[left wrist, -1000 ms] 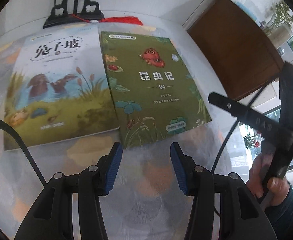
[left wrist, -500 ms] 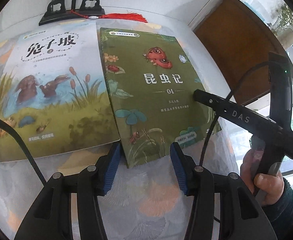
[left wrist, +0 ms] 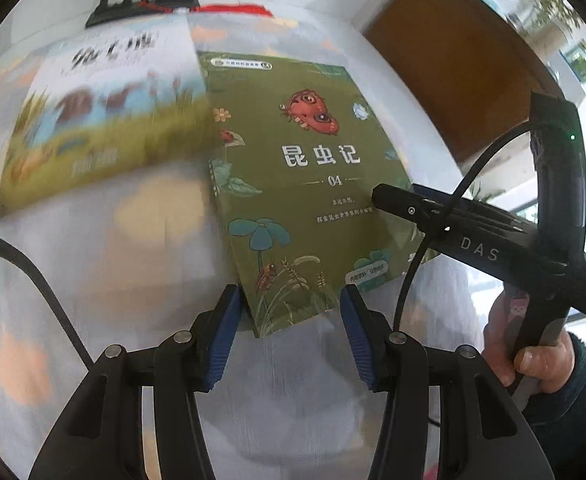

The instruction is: Organize books

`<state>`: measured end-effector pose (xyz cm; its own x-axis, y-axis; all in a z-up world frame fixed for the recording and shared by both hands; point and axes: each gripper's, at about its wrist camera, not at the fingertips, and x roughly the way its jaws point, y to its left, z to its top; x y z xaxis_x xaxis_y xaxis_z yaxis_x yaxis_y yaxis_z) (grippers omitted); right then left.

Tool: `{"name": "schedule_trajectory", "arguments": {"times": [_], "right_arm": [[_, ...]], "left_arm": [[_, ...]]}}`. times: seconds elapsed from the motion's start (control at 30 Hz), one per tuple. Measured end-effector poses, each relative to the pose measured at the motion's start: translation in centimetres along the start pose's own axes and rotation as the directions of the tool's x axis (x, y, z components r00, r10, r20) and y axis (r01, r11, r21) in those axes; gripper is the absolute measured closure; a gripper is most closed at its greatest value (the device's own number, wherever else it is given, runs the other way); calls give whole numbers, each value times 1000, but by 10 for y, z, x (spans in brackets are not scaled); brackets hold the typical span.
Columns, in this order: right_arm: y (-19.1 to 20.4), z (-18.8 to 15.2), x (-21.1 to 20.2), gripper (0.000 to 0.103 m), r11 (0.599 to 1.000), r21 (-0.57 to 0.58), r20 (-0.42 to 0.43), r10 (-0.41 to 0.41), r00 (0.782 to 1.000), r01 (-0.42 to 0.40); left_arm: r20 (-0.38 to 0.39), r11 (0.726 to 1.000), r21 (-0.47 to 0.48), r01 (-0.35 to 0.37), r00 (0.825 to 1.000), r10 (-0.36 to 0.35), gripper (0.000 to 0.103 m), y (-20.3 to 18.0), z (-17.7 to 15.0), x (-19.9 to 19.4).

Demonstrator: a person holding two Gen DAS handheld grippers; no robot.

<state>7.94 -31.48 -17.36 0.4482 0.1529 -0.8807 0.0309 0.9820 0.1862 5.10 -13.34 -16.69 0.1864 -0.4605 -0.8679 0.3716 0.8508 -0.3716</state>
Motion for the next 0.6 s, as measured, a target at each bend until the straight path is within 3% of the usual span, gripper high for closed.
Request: {"name": "schedule_trajectory", "arguments": {"times": [0.3, 0.47, 0.6], "right_arm": [[16, -84, -30, 50, 996, -80, -79, 24, 997, -31], [15, -96, -37, 50, 998, -68, -94, 8, 996, -14], [17, -101, -36, 50, 997, -71, -83, 9, 997, -15]], "left_arm": [[-72, 1000, 13, 21, 997, -20, 56, -5, -74, -22], [-22, 997, -60, -46, 999, 44, 56, 2, -73, -26], [-6, 995, -91, -32, 999, 32, 56, 3, -65, -18]]}}
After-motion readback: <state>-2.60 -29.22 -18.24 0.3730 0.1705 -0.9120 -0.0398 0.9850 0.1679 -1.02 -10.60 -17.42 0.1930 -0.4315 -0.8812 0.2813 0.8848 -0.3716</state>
